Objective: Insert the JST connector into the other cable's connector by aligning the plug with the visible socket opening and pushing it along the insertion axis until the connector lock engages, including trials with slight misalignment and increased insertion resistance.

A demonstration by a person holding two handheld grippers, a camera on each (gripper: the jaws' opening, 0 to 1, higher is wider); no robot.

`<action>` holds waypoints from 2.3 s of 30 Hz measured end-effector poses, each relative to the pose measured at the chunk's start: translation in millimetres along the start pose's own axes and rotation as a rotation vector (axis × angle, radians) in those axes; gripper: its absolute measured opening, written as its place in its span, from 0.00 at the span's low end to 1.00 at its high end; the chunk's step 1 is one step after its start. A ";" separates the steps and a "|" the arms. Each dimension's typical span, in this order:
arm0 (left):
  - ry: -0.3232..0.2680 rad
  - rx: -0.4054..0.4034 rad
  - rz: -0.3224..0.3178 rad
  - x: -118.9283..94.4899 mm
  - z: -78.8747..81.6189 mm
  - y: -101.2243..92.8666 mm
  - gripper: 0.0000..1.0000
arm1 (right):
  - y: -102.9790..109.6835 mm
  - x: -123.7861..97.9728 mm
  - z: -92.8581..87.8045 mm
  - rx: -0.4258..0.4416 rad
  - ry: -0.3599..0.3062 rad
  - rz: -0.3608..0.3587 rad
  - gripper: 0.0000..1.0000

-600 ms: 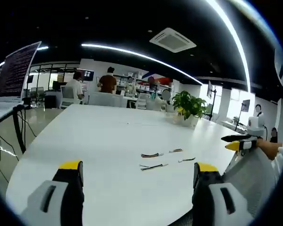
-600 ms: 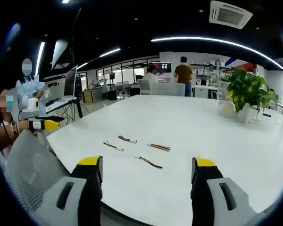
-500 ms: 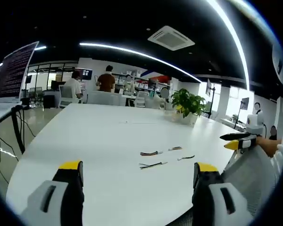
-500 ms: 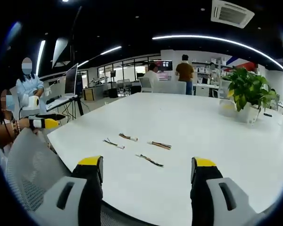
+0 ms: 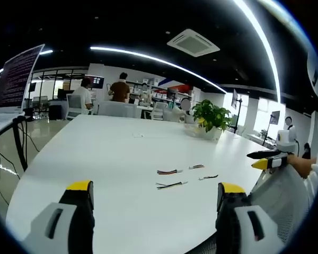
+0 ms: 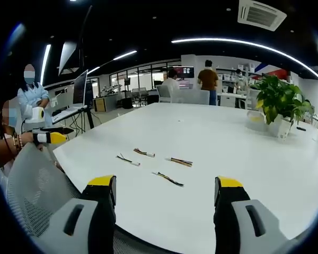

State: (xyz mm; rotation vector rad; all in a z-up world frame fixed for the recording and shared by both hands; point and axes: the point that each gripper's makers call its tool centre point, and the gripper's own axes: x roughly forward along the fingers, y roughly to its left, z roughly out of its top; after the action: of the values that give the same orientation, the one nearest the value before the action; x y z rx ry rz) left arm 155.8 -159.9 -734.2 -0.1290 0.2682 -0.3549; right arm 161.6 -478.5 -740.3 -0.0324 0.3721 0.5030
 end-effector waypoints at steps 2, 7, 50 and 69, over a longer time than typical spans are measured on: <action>-0.003 -0.001 -0.001 -0.1 0.4 -0.1 0.96 | 0.0 0.0 0.2 0.001 -0.002 0.000 0.74; -0.007 -0.012 -0.007 -0.1 0.8 -0.8 0.95 | -0.9 -0.5 0.5 0.004 -0.005 -0.003 0.74; -0.010 -0.069 -0.041 1.8 1.7 -4.6 0.97 | -1.5 1.9 -16.4 0.000 0.123 0.007 0.72; -0.055 -0.017 -0.081 19.7 36.8 -1.0 0.98 | -14.1 12.4 -2.1 -0.029 0.136 0.048 0.72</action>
State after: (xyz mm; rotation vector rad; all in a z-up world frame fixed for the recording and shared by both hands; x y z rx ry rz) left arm 183.6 -165.0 -703.5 -0.1661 0.2120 -0.4291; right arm 177.6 -485.4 -747.5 -0.0858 0.4997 0.5555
